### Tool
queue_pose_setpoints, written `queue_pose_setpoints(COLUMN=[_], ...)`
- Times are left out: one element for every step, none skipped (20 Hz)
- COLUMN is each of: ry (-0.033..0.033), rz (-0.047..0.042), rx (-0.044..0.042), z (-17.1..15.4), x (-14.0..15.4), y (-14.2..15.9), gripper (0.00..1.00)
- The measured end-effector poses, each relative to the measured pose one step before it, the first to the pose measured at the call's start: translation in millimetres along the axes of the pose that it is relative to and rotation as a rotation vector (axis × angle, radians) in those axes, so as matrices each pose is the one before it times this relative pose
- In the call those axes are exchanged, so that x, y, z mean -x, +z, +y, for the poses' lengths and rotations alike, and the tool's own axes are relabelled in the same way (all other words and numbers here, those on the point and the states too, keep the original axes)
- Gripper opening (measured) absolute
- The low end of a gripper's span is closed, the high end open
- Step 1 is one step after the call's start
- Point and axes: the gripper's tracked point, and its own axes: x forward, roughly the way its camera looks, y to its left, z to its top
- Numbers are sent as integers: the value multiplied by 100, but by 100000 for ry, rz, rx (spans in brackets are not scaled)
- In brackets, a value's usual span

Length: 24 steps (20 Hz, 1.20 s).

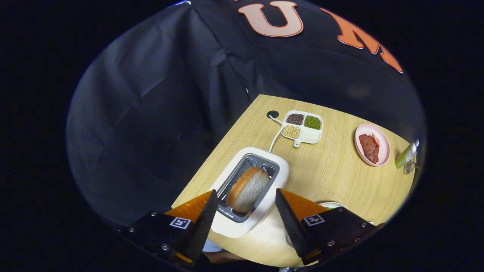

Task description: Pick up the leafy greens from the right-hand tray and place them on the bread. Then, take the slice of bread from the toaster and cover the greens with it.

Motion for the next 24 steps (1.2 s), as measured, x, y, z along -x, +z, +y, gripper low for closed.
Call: queue_pose_setpoints(ry=[-345,-720,-1199,-1388,-705,-549,-796,-381,-245,-376,-673,-433,200,56,545,686,1513,1407,1341,1706,1408,1257,1509,1027], rz=[1007,1672,1126,1541,1211,1262,593,538,-151,445,307,-108,40,16,-240,-951,-841,-1406,-1643,-1760,-2210,-2152,-2073,-2103], rx=[-339,-137,-210,2,-515,-663,-969,-821,-968,-1131,-388,-182,-119,-650,-489,-1084,-432,-982,-471,-569,-472,-539,-209,-257], z=[259,56,-55,-238,-126,-95,-240,-95,-215,-302,-284,-199,-109,140,116,-132,-42,119,78,160,-32,-7,-9,-110], x=[-530,-614,-523,-600,-528,-548,-328,-109,-208,-14,-66,115,-7,127,150,98,239,394,580,704,739,952,886,977], y=[46,-122,-91,-110,-17,-202,10,-36,126,-138,-202,-66,-81,-188,151,11,54,165,235,261,261,174,280,163], gripper=[90,89,86,85,81,80,76,74,68,64,56,48,37,32,23,19,15,14,12,11,11,11,11,11])
